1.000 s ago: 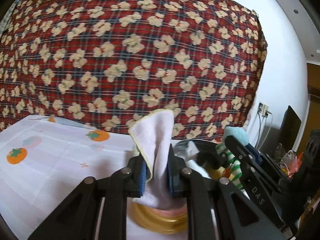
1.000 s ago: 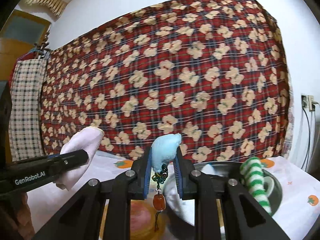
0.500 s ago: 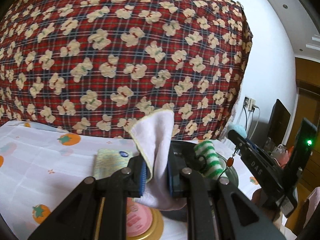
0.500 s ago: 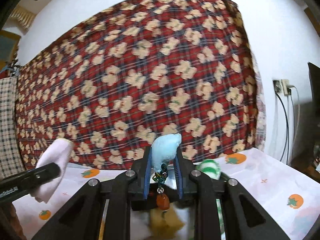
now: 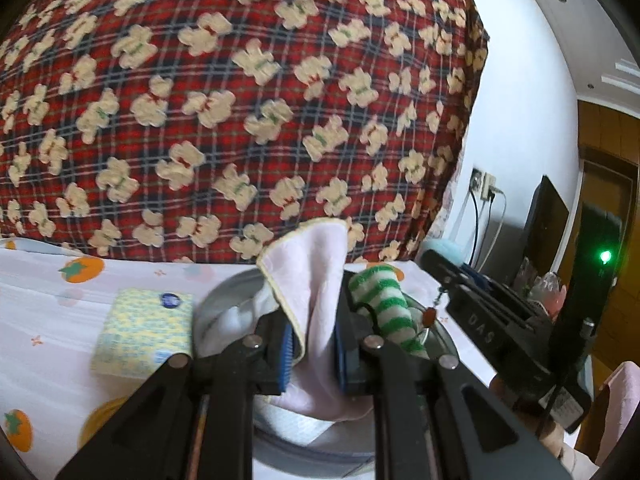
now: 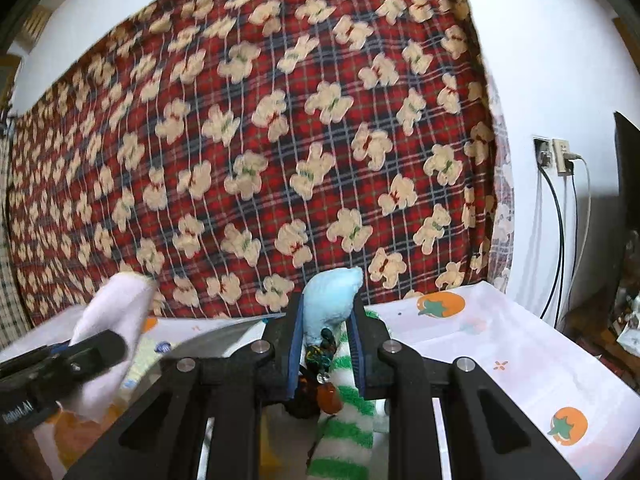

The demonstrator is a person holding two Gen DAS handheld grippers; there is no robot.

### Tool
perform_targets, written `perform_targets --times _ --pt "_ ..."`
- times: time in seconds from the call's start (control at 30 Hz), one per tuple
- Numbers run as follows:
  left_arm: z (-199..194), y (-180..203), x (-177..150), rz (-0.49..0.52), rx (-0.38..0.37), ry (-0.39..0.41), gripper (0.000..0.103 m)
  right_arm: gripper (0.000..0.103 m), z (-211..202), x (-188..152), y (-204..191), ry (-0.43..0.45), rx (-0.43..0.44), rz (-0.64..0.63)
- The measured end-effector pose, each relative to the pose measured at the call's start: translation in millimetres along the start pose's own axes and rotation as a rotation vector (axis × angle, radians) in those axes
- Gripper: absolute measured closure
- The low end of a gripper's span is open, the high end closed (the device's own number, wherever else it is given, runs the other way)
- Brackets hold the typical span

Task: Organize soft objects
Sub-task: 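Lift the pink cloth and blue keychain and carry them over the bin, then lower the cloth and keychain into the bin and open both tools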

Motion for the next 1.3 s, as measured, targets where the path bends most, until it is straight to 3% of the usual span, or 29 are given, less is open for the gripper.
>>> perform_targets --times 0.27,0.43,0.53,0.6,0.63,0.67,0.73,0.9,1.3 --pt "36 8 -20 0.028 0.042 -0.068 0.088 0.08 22 -18 -2 -0.104 0.039 -0.009" --pt "41 -2 -28 0.04 0.101 -0.072 0.08 0.066 38 -39 -18 -0.212 0.123 -0.003" --pt "34 -9 -24 0.063 0.154 -0.039 0.055 0.055 34 -36 -15 -0.185 0.069 -0.033" --pt "24 -17 -15 0.031 0.173 0.008 0.014 0.026 24 -26 -3 -0.121 0.018 -0.007" --pt "18 -22 -11 0.006 0.178 0.031 0.001 0.02 18 -20 5 -0.081 -0.002 0.018" --pt "12 -25 -8 -0.016 0.178 0.06 0.0 0.011 11 -13 13 -0.034 -0.018 0.049" --pt "4 -25 -4 -0.017 0.17 0.085 0.0 0.009 -8 0 30 0.07 -0.069 0.102" --pt "-5 -16 -2 0.083 0.211 0.124 0.0 0.008 -31 15 51 0.177 -0.18 0.128" --pt "-7 -19 -10 0.135 0.246 0.1 0.0 0.008 -31 1 47 0.12 -0.216 0.162"
Point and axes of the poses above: each gripper's, at about its wrist camera, not at the fingertips, and z roughly the way its jaws point, y to its right, x to its top, the point moved 10 cm from there along z, roughly the way its jaws point, and after that the axes turned 2 degrees about -z, right-handed, at the moved point
